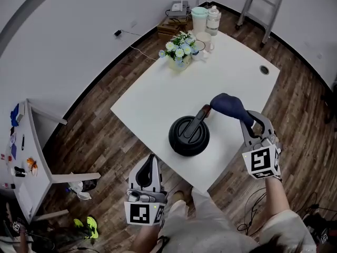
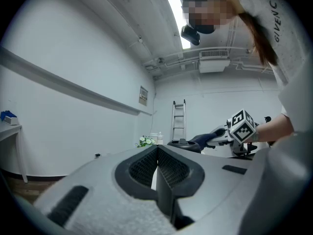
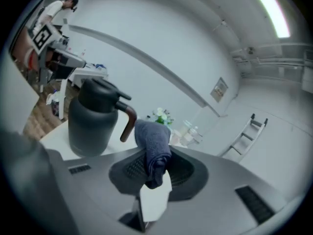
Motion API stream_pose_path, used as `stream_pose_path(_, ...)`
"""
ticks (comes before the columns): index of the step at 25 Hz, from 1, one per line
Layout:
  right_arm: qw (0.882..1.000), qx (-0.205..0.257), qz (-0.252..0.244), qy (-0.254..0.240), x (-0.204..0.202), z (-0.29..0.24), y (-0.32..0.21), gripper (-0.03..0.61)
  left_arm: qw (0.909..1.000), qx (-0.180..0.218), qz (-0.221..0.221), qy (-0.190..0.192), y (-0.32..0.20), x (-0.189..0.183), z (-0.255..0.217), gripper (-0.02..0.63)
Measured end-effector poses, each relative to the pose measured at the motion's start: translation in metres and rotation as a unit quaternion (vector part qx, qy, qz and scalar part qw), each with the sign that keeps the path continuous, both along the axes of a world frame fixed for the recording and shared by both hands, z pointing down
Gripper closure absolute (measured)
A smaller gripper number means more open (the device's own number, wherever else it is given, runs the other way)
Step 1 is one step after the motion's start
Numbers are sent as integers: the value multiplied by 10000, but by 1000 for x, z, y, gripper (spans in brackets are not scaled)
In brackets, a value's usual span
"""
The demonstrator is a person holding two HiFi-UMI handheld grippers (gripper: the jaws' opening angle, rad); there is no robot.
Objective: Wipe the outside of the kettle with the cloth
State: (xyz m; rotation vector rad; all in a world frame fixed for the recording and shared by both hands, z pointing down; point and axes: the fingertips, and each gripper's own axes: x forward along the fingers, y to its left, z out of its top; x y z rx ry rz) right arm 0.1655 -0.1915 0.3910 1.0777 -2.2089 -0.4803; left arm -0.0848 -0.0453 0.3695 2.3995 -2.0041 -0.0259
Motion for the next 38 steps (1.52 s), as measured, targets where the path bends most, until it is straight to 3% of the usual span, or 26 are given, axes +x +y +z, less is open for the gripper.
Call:
stream_pose_path(3,9974,430,-21,-577,-15,-56,11,515,9999,84,88,32,3,3,-6,606)
stream_pose_path(9,9822,1134,-1200,-894,-109,-133,59,515,9993,330,166,72,14,6,-24,606)
stream_pose_path(12,9753,1312,-1753,-296,-146,-113,76,515,9992,351,167,118,22,6,-28,606)
stream_pose_path(14,9739,1292,-1850,249,-148,-83,83,515,9992,345,163,130,28,5,-28,606)
stream_pose_path(20,9852,925,-1362,469,-103,-54,74,515,9996,260,-4,133,41,-12,-20,606)
stream_pose_path(31,9931,918,-78,721,-40,-51,58,515,9991,347,209,147,47,-15,-26,606)
stream_pose_path(38,9934,723,620,-635,-32,-83,115,515,9975,266,612,231,51,-1,-18,606)
